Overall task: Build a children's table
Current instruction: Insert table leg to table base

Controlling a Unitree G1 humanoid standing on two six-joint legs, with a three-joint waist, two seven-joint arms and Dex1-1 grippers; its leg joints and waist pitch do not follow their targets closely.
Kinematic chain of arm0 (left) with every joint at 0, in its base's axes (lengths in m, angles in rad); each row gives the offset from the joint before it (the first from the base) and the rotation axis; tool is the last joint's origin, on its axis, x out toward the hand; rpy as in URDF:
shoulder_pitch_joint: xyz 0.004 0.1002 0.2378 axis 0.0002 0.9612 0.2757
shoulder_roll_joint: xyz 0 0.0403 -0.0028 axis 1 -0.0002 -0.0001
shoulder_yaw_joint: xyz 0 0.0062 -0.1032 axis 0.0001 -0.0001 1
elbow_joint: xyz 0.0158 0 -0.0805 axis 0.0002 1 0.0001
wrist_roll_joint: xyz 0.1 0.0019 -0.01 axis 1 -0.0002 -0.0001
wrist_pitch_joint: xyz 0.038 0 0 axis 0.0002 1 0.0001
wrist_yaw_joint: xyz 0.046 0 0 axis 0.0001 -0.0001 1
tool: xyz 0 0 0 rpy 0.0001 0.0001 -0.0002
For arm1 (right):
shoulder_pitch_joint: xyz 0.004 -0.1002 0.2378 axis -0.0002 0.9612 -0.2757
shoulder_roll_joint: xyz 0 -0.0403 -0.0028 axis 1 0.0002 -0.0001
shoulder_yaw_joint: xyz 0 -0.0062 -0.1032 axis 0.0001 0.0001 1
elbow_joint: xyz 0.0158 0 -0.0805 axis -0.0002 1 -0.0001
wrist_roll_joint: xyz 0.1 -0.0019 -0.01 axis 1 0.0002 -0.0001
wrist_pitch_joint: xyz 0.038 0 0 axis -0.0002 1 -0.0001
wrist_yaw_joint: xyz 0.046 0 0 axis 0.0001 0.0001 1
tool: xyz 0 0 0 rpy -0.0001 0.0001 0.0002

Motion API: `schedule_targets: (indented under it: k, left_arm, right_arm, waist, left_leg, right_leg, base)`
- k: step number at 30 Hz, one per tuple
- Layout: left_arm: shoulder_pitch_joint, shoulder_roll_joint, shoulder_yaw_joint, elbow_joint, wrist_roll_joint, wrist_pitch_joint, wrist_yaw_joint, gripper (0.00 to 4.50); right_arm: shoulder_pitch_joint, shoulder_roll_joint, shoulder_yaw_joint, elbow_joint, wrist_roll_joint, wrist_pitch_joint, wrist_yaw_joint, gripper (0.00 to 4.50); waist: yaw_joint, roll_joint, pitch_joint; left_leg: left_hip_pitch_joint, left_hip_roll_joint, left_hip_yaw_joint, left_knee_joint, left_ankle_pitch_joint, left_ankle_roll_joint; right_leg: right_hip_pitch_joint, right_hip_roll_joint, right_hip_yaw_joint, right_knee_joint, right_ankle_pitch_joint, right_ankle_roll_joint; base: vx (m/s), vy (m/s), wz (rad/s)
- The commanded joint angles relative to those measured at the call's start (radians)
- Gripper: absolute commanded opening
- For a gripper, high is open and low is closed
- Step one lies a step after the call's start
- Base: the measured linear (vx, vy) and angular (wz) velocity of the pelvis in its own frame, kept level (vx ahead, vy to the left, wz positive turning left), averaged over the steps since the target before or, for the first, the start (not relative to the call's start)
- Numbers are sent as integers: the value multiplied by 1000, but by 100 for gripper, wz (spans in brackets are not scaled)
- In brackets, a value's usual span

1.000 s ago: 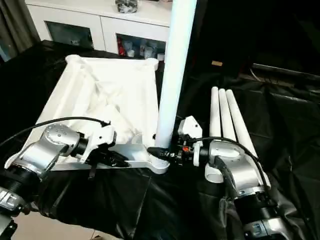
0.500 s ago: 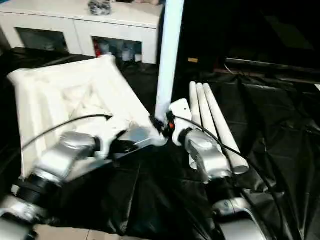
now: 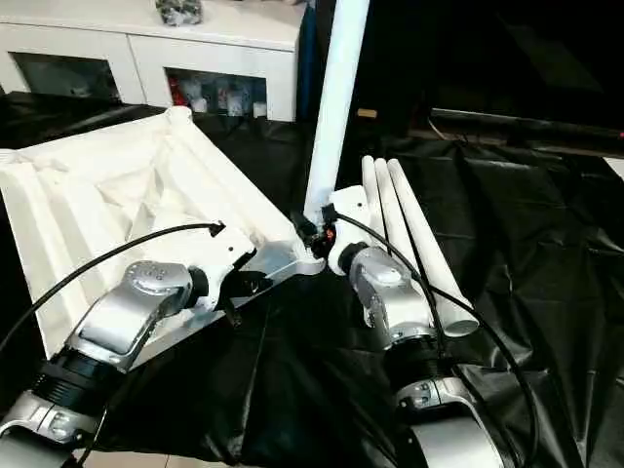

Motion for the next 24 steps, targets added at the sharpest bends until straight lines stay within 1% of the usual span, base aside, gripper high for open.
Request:
schedule_targets:
  k: [1,3,4,5,6,7,8,9,10,12,13,14,15,16,17,18,19,20,21,22,23,24]
  left_arm:
    - [-11,-32,-48,-88,-40,-12,-49,0]
    - [-11,-30,-48,-88,-41,-14,-51,0]
    - [-11,-31,-46,-85,-43,-27,-53,0]
    - [-12,-32,-44,-81,-46,-36,-56,0]
    - [-13,-32,-43,-77,-49,-55,-59,0]
    - [-14,-32,-43,-73,-50,-68,-62,0]
    - [-15,-32,-37,-67,-58,-83,-69,0]
    - [-15,-32,-37,-67,-59,-84,-69,0]
    - [-16,-29,-36,-63,-63,-103,-80,0]
    - [-17,-21,-35,-59,-66,-123,-93,0]
    - [-17,-12,-35,-56,-70,-144,-110,0]
    - [-17,-8,-34,-56,-71,-146,-117,0]
    - [-16,3,-36,-54,-75,-159,-136,0]
    - [-14,12,-39,-53,-78,-171,-154,0]
    - [-14,20,-41,-53,-79,-174,-166,0]
    - [-12,28,-45,-51,-79,-187,-180,0]
    - [-11,37,-47,-49,-82,-197,-198,0]
    - [-11,37,-47,-49,-82,-197,-198,0]
    - [-10,51,-53,-45,-80,-212,-221,0]
    - [-8,71,-60,-39,-81,-227,-256,0]
    - [-8,79,-62,-36,-82,-232,-272,0]
    - [-8,86,-64,-33,-83,-239,-285,0]
  right_arm:
    - [48,41,52,147,-27,72,11,223]
    - [48,43,49,140,-27,68,23,223]
    - [48,43,48,134,-25,64,29,244]
    - [47,42,51,132,-29,57,31,244]
    - [46,39,56,131,-37,44,31,263]
    - [44,36,59,132,-43,35,30,268]
    - [45,31,60,125,-39,23,50,278]
    - [45,30,60,125,-39,22,51,294]
    - [48,27,55,112,-30,21,63,306]
    - [55,18,54,87,-18,13,91,316]
    - [63,10,52,65,-9,8,113,325]
    - [68,5,51,50,-2,7,130,339]
    - [78,-6,52,23,6,6,156,350]
    - [86,-16,54,2,13,6,178,357]
    - [93,-24,57,-15,16,4,199,357]
    - [99,-32,62,-30,15,-4,217,362]
    - [105,-42,66,-45,12,-6,230,371]
    - [105,-42,66,-45,12,-6,230,384]
    - [117,-57,72,-73,20,-5,261,394]
    - [135,-81,79,-119,37,4,310,394]
    - [145,-93,81,-141,46,10,335,394]
    - [153,-102,83,-159,54,15,357,394]
  waist:
    - [2,13,-26]
    - [2,13,-24]
    - [1,13,-25]
    - [2,19,-27]
    - [1,16,-27]
    - [5,19,-30]
    - [9,16,-34]
    - [11,16,-36]
    - [17,17,-35]
    - [22,17,-36]
    - [27,19,-39]
    - [30,17,-42]
    - [32,15,-45]
    - [40,17,-46]
    - [44,21,-50]
    - [48,23,-52]
    - [50,28,-52]
    - [51,27,-56]
    - [52,26,-56]
    - [56,26,-55]
    - [61,28,-56]
    - [64,28,-56]
  left_leg:
    - [-2,51,-28,-96,-476,-21]
    - [0,51,-28,-96,-482,-20]
    - [1,51,-28,-96,-483,-20]
    - [3,52,-28,-95,-486,-22]
    - [3,52,-27,-95,-486,-23]
    - [3,52,-24,-93,-476,-23]
    - [1,53,-21,-93,-442,-18]
    - [-2,53,-19,-93,-416,-15]
    - [-3,54,-14,-93,-375,-5]
    - [-2,54,-9,-90,-342,4]
    - [2,54,-4,-86,-320,11]
    - [1,54,0,-84,-285,20]
    - [-2,53,3,-82,-255,27]
    - [-2,54,7,-80,-207,45]
    - [-3,56,10,-77,-153,59]
    - [-7,58,11,-74,-94,71]
    - [-5,59,12,-72,-73,75]
    - [-3,57,14,-68,-37,87]
    - [-6,56,14,-67,-22,95]
    - [-4,56,15,-66,-12,107]
    - [-2,57,15,-64,-10,117]
    - [-1,58,16,-63,-9,119]
  right_leg:
    - [17,-85,49,-93,-530,-140]
    - [14,-85,49,-96,-540,-137]
    - [14,-84,49,-96,-539,-137]
    - [14,-85,50,-95,-534,-140]
    - [13,-83,49,-95,-524,-143]
    - [12,-85,52,-96,-502,-154]
    - [17,-85,54,-91,-456,-167]
    - [20,-83,55,-85,-425,-175]
    - [22,-82,57,-83,-375,-188]
    - [24,-82,58,-79,-342,-201]
    - [24,-82,59,-78,-315,-211]
    - [28,-80,59,-72,-279,-224]
    - [33,-80,59,-68,-247,-230]
    - [38,-79,59,-63,-200,-237]
    - [41,-79,58,-53,-134,-255]
    - [47,-79,57,-42,-59,-272]
    - [46,-77,55,-37,-25,-280]
    - [49,-75,54,-30,37,-295]
    - [52,-75,54,-27,61,-299]
    - [52,-76,53,-26,82,-304]
    - [54,-75,52,-26,84,-303]
    - [53,-75,53,-24,85,-303]
  base:
    - [0,0,0]
    - [0,0,0]
    - [0,0,0]
    - [0,0,0]
    - [0,0,0]
    - [0,0,0]
    - [0,0,0]
    - [0,0,0]
    - [0,0,0]
    - [0,0,0]
    - [0,0,0]
    - [0,0,0]
    - [0,0,0]
    - [0,0,0]
    - [51,-21,5]
    - [51,-21,5]
    - [51,-15,2]
    - [0,0,0]
    - [0,0,0]
    - [0,0,0]
    - [0,0,0]
    - [0,0,0]
